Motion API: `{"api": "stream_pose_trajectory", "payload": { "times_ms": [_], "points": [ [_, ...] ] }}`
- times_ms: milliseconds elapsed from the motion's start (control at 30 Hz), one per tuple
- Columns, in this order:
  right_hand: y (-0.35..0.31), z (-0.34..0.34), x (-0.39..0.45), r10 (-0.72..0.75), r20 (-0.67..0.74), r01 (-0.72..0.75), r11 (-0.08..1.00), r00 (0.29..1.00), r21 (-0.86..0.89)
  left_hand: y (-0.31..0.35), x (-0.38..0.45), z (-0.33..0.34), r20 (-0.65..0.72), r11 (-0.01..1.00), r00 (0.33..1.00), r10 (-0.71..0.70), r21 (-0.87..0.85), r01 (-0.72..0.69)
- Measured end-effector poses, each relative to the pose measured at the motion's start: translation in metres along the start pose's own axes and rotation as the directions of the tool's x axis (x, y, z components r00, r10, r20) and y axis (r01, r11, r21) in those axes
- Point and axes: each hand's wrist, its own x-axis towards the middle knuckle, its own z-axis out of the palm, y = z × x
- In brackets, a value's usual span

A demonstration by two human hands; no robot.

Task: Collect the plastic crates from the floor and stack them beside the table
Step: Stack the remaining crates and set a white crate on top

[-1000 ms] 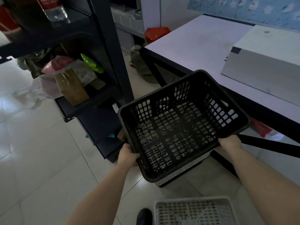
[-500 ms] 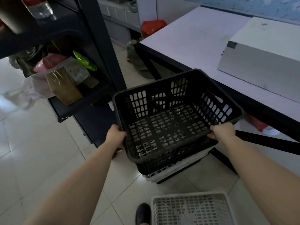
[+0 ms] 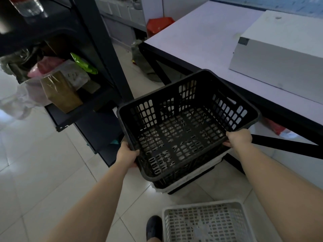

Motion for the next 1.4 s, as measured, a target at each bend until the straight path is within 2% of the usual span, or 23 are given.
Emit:
{"api": "stream_pose_trajectory", "payload": {
  "times_ms": [233,367,467,567,667,767,867,1067,1400],
  "points": [
    [0.010,0.002,0.009,-0.084,-0.002,0.084,0.996,0.996,0.026,-0.003,0.000,0.001,0.011,0.990,1.000,-0.017,-0.138,0.019],
    [0.022,-0.002,0.021,-0.228,-0.038,0.222,0.968,0.973,-0.116,-0.006,0.002,-0.002,0.006,0.994,1.000,0.017,-0.107,-0.016],
    [0.023,-0.003,0.020,-0.262,-0.053,0.253,0.959,0.964,-0.131,-0.002,0.008,-0.004,0.029,0.999,0.999,0.025,-0.047,-0.024],
    [0.024,-0.003,0.016,-0.252,-0.067,0.244,0.964,0.965,-0.110,0.000,0.011,-0.002,0.039,1.000,0.999,0.020,-0.025,-0.019],
    [0.024,-0.006,0.003,-0.195,-0.002,0.195,0.980,0.981,-0.038,-0.003,0.006,0.000,0.028,0.999,0.999,0.040,-0.034,-0.039],
    [0.036,-0.009,-0.005,-0.243,0.019,0.244,0.968,0.970,-0.057,-0.017,-0.001,0.007,-0.050,0.995,0.994,0.093,-0.027,-0.095],
    [0.054,-0.008,-0.005,-0.317,-0.049,0.315,0.948,0.947,-0.036,-0.025,-0.003,0.013,-0.195,0.987,0.967,0.163,0.034,-0.159],
    [0.051,0.004,-0.010,-0.217,0.061,0.207,0.969,0.974,0.136,-0.027,-0.005,0.005,-0.274,0.975,0.937,0.216,0.112,-0.192],
    [0.059,0.002,-0.010,-0.316,0.055,0.316,0.949,0.947,0.011,-0.027,-0.020,0.006,-0.219,0.977,0.953,0.209,0.007,-0.212]
  ]
}}
